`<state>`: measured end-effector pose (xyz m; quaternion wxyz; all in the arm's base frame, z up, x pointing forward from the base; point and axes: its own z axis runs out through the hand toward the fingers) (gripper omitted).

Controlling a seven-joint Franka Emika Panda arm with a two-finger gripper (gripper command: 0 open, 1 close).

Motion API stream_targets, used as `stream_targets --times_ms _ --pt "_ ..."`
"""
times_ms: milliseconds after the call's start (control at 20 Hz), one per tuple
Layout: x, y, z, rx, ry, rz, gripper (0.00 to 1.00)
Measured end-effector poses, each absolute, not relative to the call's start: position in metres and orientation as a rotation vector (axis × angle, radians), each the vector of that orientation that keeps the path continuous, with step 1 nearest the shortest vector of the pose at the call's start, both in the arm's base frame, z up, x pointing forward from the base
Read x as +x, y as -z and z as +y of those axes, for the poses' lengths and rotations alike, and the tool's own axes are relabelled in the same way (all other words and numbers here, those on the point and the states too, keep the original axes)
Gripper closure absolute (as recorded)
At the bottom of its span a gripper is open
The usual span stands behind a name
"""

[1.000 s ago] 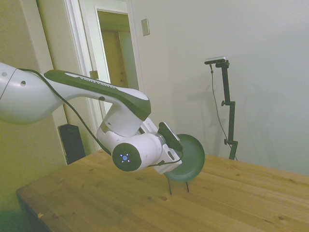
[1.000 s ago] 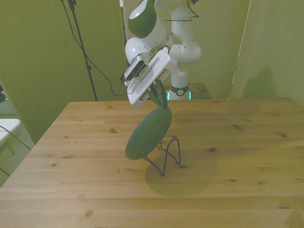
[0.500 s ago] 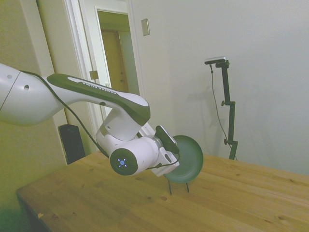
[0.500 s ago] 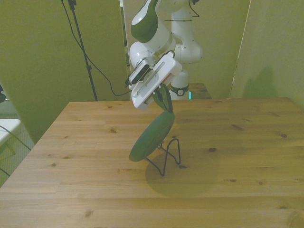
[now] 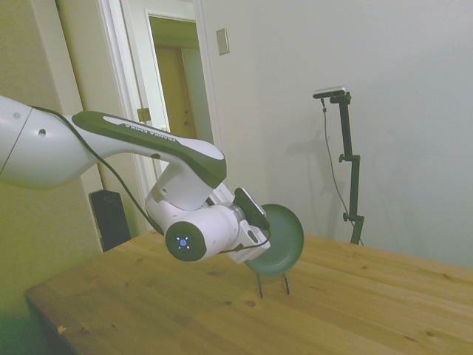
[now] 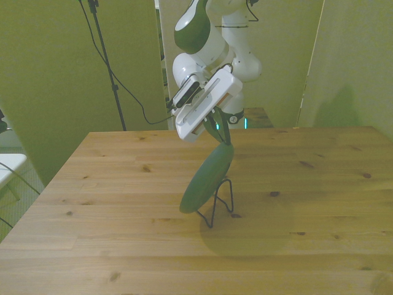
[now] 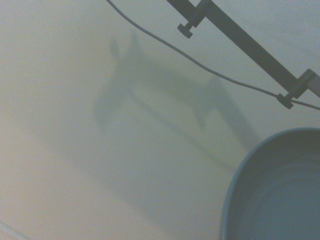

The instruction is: Load the plate

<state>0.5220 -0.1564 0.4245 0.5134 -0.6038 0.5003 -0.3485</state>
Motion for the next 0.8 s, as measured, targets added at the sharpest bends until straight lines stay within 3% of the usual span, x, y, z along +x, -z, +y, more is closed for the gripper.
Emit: stream_targets --times_ms 550,600,800 --pt "0.521 -0.413 -0.157 -1.482 0.841 1.211 1.00" --pt "0.520 -0.412 -0.157 -1.495 0.848 1.220 0.00" --pt "0.523 -0.411 -0.148 -1.552 0.859 1.230 0.00"
